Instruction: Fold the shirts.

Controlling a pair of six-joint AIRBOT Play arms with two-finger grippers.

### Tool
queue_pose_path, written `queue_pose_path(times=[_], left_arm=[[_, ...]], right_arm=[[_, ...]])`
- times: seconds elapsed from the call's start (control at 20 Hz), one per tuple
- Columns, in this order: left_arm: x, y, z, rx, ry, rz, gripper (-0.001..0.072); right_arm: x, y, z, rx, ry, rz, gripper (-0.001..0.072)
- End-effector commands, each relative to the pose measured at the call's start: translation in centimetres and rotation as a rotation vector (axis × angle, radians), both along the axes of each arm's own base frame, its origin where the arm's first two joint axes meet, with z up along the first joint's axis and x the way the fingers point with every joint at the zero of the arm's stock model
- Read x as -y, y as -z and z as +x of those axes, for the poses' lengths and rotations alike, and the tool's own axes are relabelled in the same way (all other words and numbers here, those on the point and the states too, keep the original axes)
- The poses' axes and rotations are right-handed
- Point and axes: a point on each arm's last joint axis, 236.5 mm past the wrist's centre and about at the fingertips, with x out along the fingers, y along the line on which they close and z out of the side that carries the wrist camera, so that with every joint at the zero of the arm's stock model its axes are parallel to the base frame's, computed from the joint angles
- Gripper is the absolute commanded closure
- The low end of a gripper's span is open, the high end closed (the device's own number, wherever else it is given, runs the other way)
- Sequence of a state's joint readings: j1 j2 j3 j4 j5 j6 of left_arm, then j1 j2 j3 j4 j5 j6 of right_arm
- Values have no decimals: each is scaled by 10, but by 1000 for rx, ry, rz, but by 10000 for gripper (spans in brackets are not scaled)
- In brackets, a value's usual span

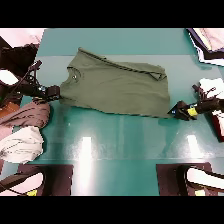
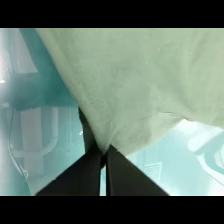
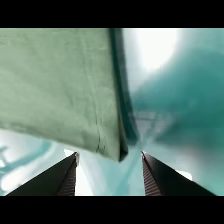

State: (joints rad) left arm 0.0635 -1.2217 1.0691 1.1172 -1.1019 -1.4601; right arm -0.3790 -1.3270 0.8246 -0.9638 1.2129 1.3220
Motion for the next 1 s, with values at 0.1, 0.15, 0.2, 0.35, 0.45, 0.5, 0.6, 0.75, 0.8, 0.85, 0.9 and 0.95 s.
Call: queue_pose_path(times=[0.1, 0.15, 0.2, 0.35, 0.45, 0.5, 0.6, 0.75, 0.8, 0.85, 0.9, 0.95], left_arm=[[0, -1, -2, -4, 4, -1, 683], [1, -1, -2, -4, 4, -3, 683], [1, -1, -2, -5, 3, -5, 683], [2, -1, -4, -10, 7, -6, 683], [1, -13, 4, 26, -4, -6, 683], [0, -32, 13, 80, -6, -1, 684], [-2, -99, 35, 256, -10, 11, 683], [-4, -251, 43, 616, -11, 34, 683], [-3, -301, 34, 733, -8, 44, 683], [-2, -355, 18, 857, -8, 51, 683], [-1, -400, 0, 963, -7, 57, 683], [1, -444, -24, 1074, -7, 64, 683]], right_arm=[[-10, 11, 1, 19, 30, 21, 282], [-13, 11, 3, 27, 23, 14, 285], [-16, 12, 4, 33, 13, 9, 342], [-24, 12, 5, 40, -22, 0, 691], [-27, -2, 13, 67, -48, 7, 696], [-26, -21, 25, 118, -59, 2, 696], [-22, -86, 63, 310, -50, -23, 697], [-6, -233, 105, 703, -39, -155, 696], [-3, -286, 108, 835, -32, -203, 697], [-2, -339, 106, 965, -20, -247, 697], [-3, -393, 99, 1099, -4, -289, 697], [-5, -440, 86, 1213, 7, -324, 697]])
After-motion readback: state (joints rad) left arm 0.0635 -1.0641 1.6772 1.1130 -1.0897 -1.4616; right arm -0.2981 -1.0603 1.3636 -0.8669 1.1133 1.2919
